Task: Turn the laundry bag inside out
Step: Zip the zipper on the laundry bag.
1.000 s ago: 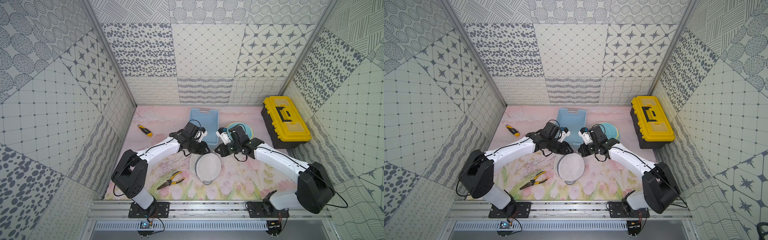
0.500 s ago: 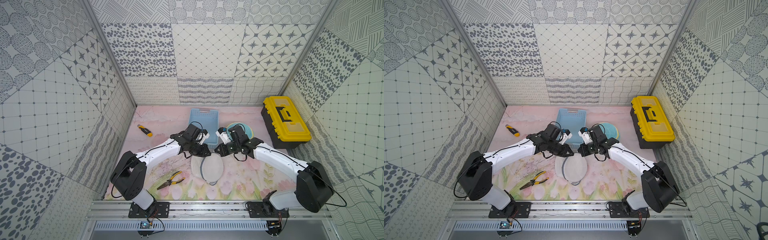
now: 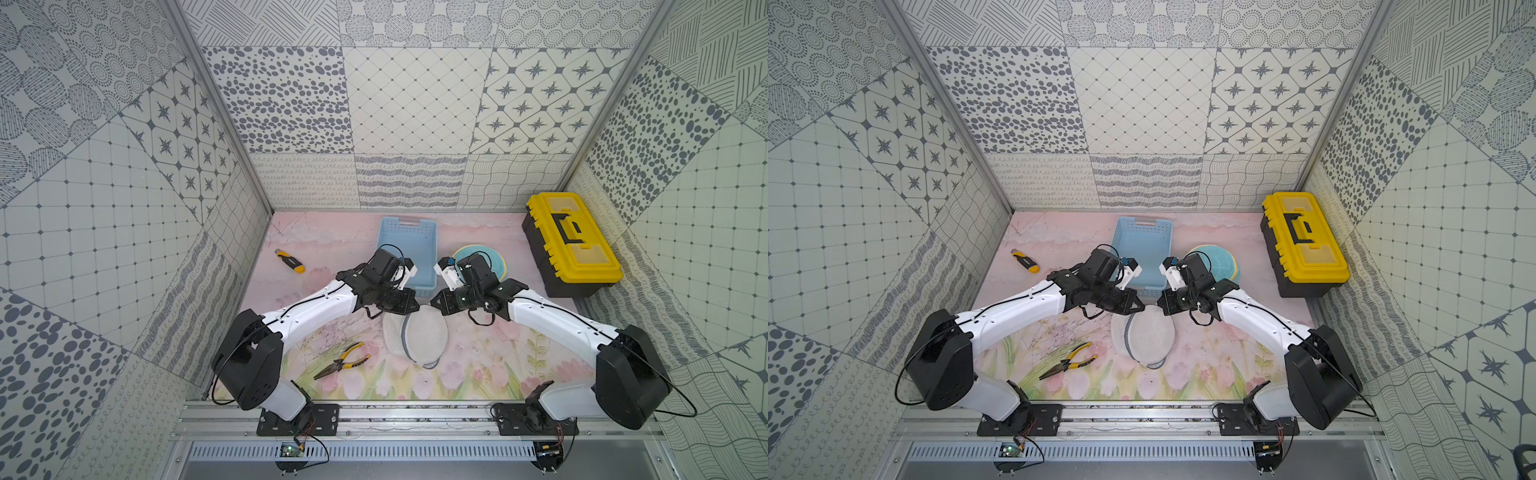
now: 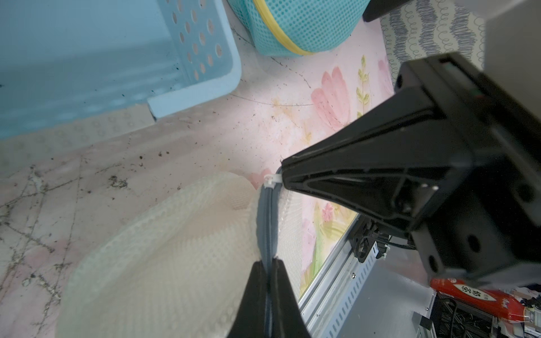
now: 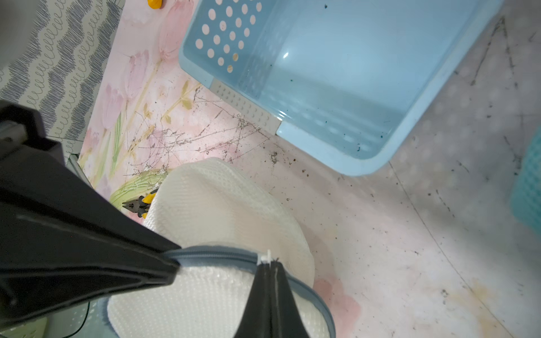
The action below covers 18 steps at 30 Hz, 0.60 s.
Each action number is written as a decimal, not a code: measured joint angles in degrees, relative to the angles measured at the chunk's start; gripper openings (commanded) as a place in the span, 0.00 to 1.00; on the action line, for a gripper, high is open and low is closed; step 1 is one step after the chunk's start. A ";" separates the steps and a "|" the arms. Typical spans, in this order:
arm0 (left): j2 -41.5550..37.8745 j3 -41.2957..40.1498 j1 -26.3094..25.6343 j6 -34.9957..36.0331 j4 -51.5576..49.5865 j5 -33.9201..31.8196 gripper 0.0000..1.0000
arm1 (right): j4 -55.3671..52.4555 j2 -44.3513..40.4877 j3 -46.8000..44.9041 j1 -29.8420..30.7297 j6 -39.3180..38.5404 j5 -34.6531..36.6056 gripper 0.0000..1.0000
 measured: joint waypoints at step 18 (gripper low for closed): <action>-5.22 -4.15 0.94 -1.25 -0.22 -5.01 0.00 | 1.14 -5.29 -8.87 -1.22 2.54 1.90 0.00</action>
